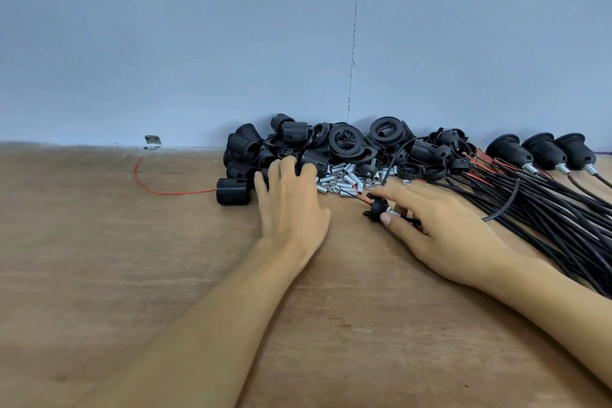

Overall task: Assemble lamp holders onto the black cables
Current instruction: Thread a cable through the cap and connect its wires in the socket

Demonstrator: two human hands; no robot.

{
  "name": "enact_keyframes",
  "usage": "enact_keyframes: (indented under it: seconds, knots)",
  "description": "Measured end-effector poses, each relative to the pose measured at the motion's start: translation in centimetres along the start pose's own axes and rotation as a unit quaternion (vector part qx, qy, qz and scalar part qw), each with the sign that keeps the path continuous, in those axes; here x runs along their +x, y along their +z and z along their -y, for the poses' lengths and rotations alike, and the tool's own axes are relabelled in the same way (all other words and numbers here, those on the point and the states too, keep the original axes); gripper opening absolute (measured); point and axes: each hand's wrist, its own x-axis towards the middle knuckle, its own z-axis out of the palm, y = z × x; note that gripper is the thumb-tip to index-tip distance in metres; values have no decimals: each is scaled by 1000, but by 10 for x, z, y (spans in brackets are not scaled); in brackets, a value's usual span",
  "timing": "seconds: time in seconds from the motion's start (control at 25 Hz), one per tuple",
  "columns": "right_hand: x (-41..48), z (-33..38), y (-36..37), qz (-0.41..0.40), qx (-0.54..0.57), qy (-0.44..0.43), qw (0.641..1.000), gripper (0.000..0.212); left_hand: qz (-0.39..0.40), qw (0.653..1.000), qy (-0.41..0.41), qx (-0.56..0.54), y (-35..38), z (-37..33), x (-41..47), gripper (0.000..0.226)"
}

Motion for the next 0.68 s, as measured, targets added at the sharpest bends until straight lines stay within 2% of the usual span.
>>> enact_keyframes:
  seconds: [0.12, 0.2, 0.28, 0.36, 0.44, 0.56, 0.68]
  knots:
    - [0, 0, 0, 1, 2, 4, 1000, 41, -12, 999, 40, -24, 0, -3, -2, 43]
    - [0, 0, 0, 1, 3, 3, 1000, 41, -26, 993, 74, -83, 1, -6, -3, 41]
    - [0, -1, 0, -1, 4, 0, 1000, 41, -57, 984, 90, -139, 0, -9, -5, 36]
    - [1, -1, 1, -3, 6, 1, 1000, 39, -97, 981, 97, -134, 1, -11, -6, 32]
    - [1, 0, 0, -5, 8, 1, 1000, 37, -92, 991, 53, -86, 2, -9, -4, 38]
    - [0, -1, -5, -4, 12, -1, 1000, 33, -28, 999, -24, -13, 6, -2, 0, 37]
    - [-1, -7, -11, -15, -4, 33, 999, 29, -14, 998, -13, -62, 6, 3, -1, 24]
